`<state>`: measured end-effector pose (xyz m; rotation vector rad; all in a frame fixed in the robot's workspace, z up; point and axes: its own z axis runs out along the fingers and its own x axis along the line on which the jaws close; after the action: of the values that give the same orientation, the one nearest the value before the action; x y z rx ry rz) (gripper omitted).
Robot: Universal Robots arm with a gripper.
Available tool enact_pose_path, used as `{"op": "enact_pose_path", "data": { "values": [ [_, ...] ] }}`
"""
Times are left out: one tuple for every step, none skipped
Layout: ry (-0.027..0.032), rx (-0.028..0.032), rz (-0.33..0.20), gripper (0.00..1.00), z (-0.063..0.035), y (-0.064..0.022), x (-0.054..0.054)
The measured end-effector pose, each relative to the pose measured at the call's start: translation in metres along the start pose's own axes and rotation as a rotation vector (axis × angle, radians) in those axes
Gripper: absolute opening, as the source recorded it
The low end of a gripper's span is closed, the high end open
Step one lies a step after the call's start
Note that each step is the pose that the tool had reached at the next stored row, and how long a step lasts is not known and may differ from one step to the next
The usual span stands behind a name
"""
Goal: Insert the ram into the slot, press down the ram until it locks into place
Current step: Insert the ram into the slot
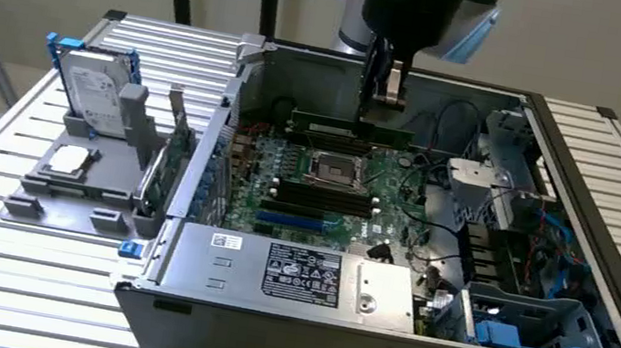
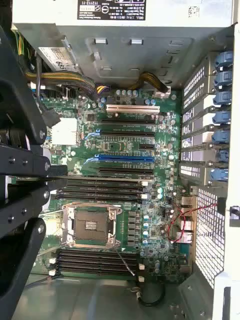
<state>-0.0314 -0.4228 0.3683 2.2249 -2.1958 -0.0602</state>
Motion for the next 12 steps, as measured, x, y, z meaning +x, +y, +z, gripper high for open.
{"op": "enact_pose_path", "data": {
  "values": [
    [0.0, 0.0, 0.0, 0.13, 0.0, 0.0, 0.0],
    [0.0, 0.0, 0.0, 0.13, 0.0, 0.0, 0.0],
    [0.0, 0.0, 0.0, 0.13, 0.0, 0.0, 0.0],
    [0.0, 0.0, 0.0, 0.13, 0.0, 0.0, 0.0],
    [0.0, 0.0, 0.001, 0.13, 0.0, 0.0, 0.0],
    [0.0, 0.0, 0.001, 0.13, 0.0, 0.0, 0.0],
    [-0.0001, 0.0, 0.001, 0.13, 0.0, 0.0, 0.0],
    [0.0, 0.0, 0.001, 0.13, 0.0, 0.0, 0.0],
    [0.0, 0.0, 0.001, 0.13, 0.0, 0.0, 0.0],
    [0.0, 0.0, 0.001, 0.13, 0.0, 0.0, 0.0],
    [-0.0001, 0.0, 0.001, 0.13, 0.0, 0.0, 0.0],
    [-0.0001, 0.0, 0.002, 0.13, 0.0, 0.0, 0.0]
  ]
}}
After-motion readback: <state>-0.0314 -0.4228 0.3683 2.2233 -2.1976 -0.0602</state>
